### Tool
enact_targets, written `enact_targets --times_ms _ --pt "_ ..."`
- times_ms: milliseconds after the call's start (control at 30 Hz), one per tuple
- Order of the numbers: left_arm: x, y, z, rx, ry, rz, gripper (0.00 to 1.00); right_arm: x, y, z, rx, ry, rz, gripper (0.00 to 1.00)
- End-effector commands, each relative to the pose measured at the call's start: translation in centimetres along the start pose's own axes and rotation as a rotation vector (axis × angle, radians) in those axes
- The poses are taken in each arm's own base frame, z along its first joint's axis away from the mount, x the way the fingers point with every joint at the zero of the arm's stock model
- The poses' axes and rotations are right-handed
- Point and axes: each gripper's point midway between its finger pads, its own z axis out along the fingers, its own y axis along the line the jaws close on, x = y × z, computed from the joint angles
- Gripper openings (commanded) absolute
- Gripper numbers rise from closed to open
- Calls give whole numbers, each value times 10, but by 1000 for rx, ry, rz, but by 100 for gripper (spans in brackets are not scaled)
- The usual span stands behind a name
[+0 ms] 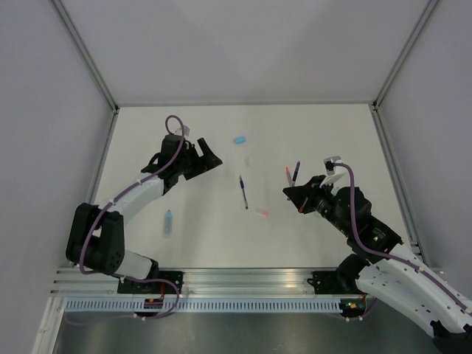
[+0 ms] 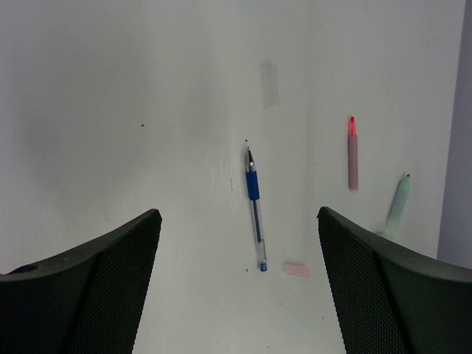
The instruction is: Insert the pens into the pen caps
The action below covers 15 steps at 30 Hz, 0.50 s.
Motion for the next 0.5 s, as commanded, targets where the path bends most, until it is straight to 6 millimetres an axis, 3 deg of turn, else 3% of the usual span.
enact_targets --times_ms 0,200,333,467 --pt "-8 -32 13 121 -4 106 90 -27 -8 -8 78 -82 -35 0" --pt "0 -33 43 91 39 161 89 -26 -13 -5 101 -83 -41 0" --pt "-4 -36 51 76 25 211 88 -21 -13 0 93 -62 -52 0" --pt "10 -55 48 156 51 271 88 -19 -7 0 57 -55 -69 0"
